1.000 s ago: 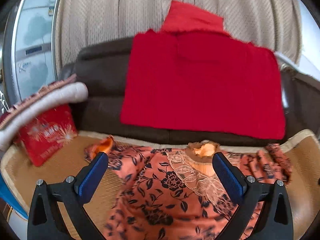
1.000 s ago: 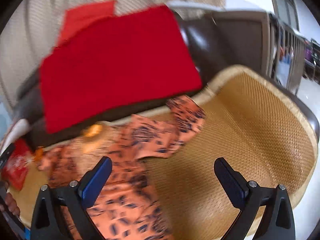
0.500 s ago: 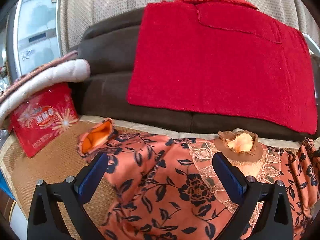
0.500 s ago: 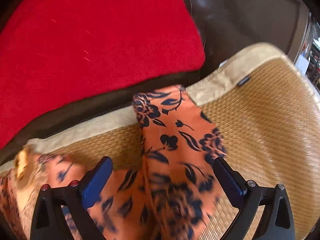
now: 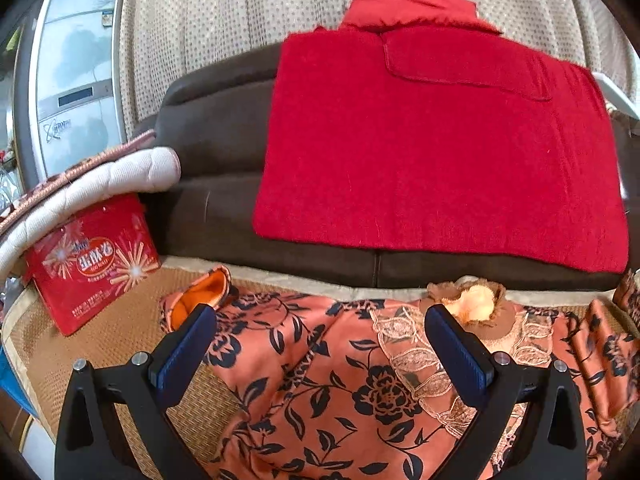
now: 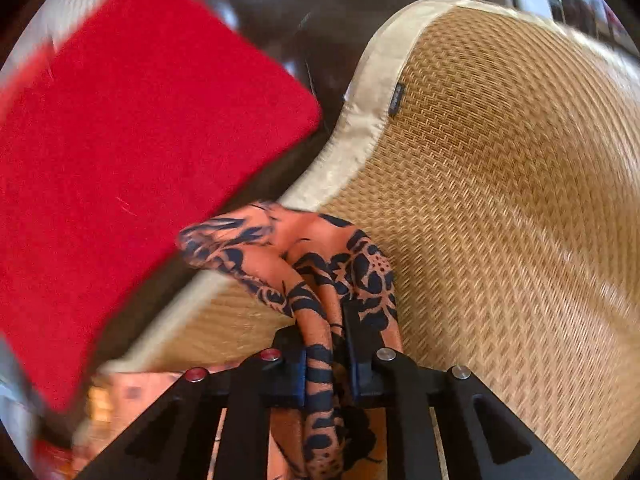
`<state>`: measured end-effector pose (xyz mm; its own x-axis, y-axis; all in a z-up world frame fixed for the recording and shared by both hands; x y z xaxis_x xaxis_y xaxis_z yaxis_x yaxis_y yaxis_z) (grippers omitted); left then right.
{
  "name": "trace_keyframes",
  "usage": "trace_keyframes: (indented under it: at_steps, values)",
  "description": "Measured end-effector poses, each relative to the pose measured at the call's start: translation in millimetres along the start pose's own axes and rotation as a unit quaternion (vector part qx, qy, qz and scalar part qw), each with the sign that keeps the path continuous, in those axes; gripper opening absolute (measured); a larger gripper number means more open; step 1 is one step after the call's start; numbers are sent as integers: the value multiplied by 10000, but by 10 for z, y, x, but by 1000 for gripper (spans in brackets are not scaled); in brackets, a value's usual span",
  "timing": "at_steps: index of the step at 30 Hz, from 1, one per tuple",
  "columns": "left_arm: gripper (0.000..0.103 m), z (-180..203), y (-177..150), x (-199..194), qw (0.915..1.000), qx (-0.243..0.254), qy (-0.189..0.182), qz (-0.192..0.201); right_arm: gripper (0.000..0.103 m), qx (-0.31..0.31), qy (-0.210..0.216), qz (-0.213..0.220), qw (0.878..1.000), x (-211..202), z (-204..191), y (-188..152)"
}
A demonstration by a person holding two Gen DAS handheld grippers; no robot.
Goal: Fold small clothes
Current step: 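Grasp the blouse sleeve with the right gripper and lift it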
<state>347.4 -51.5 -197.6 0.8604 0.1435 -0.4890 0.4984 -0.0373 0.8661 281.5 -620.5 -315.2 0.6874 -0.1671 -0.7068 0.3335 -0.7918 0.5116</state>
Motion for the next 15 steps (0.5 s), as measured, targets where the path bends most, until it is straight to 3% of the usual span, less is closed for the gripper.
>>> trace_keyframes:
  at_steps: [4, 7, 11, 15]
  values:
    - [103, -129, 73, -98, 9998, -70, 48, 186, 16, 153, 1047, 251, 9941, -520, -258, -117]
    - [103, -330, 120, -105, 9992, -181, 248, 264, 16, -154, 1740, 315, 9841, -950, -677, -306]
    - [103, -692, 158, -90, 9972, -527, 471, 229, 16, -672, 2465, 48, 9668, -1292, -1402, -781]
    - [103, -1079, 145, -60, 9932, -831, 805, 160, 16, -1120, 3017, -457, 9457, -1135, -2054, -1320]
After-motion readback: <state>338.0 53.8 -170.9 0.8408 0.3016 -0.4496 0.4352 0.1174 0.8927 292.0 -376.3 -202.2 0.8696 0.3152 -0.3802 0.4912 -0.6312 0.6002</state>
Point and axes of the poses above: each gripper's, at about its wrist camera, not at the fingertips, and x roughly the way its jaws point, z to its right, y to its top, the point moved 6 cm from there along x, roughly the way its jaws point, and after that the axes turned 1 degree about x, right-handed, at the moved point
